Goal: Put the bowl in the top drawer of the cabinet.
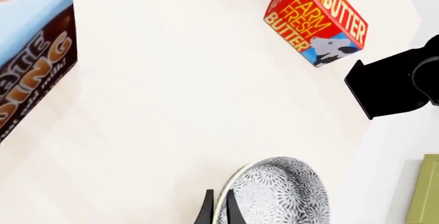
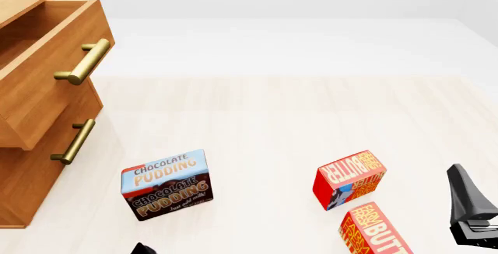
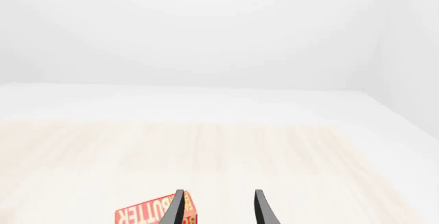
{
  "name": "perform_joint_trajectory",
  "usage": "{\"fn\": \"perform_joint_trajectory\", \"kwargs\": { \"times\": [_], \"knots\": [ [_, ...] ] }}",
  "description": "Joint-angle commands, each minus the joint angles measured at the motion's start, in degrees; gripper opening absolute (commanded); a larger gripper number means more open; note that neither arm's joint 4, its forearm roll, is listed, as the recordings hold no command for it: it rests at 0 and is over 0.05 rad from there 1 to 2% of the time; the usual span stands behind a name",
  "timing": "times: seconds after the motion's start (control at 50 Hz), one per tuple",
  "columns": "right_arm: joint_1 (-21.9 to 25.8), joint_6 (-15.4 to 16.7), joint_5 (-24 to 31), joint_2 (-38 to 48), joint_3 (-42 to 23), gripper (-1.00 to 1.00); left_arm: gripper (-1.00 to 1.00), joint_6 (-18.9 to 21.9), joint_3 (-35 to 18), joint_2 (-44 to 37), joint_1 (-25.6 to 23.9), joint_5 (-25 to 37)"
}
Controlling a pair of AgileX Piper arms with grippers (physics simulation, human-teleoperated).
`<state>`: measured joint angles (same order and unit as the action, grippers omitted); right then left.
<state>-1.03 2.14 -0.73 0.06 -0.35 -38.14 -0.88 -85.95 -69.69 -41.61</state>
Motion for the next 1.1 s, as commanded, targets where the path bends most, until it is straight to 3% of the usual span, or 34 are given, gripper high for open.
{"fn": "perform_joint_trajectory", "kwargs": {
  "times": [0.02,0.08,0.24,0.34,0.56,1.1],
  "knots": [
    [0.08,-0.07,-0.11,-0.01,0.00,1.00,-1.00,-0.22,-1.28,1.88,-0.36,4.22],
    [0.12,-0.10,-0.10,-0.01,0.00,1.00,-1.00,0.08,-1.58,3.72,-0.19,6.18],
    [0.22,-0.07,-0.15,-0.01,0.00,1.00,-1.00,5.85,-6.11,16.75,3.43,22.34],
    [0.31,-0.01,-0.21,-0.01,0.00,1.00,-1.00,7.25,-8.21,21.34,3.88,28.13],
    [0.45,-0.01,-0.14,-0.01,0.00,1.00,-1.00,10.09,-10.20,26.40,5.67,34.64],
    [0.91,0.03,-0.12,0.00,0.00,1.00,-1.00,16.27,-20.90,41.32,11.59,58.83]
  ]
}}
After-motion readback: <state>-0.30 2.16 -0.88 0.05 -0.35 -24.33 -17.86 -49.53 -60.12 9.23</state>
